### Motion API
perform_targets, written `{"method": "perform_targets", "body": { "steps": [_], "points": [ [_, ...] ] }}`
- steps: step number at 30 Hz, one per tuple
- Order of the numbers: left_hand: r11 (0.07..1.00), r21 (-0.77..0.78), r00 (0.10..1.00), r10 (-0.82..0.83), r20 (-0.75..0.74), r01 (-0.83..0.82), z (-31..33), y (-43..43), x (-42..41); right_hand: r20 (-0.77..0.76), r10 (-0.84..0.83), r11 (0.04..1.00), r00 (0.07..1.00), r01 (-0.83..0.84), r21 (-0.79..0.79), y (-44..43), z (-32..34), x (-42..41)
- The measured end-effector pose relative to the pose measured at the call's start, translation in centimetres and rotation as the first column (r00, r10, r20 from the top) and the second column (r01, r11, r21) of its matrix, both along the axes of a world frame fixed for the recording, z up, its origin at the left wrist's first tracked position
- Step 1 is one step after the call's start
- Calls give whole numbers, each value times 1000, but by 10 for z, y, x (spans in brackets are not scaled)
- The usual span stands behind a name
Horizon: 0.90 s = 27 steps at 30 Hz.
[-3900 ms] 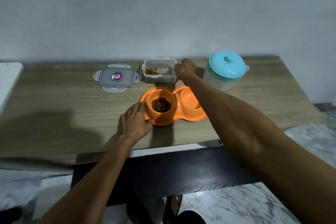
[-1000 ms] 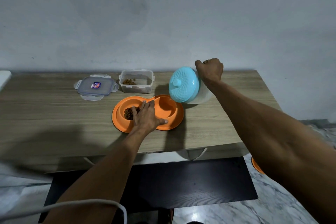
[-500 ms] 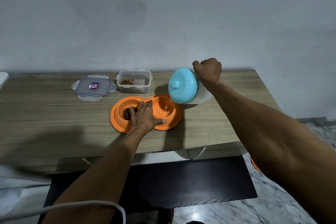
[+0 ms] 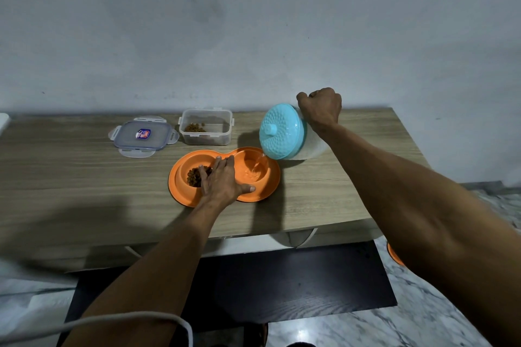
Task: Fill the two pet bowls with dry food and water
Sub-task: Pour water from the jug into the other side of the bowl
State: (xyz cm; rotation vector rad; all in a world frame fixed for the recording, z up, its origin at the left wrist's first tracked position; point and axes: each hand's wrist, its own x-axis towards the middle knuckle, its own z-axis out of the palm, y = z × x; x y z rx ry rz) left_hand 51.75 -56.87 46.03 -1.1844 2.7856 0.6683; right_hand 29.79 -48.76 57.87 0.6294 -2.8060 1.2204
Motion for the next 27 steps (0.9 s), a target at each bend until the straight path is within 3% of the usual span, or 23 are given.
{"method": "perform_targets", "body": {
  "steps": [27],
  "points": [
    [1000,-16,1000,8,20,-7,-1,0,-1,-3,25,1000,1000,-25,2,-4,-1,0]
  ]
}}
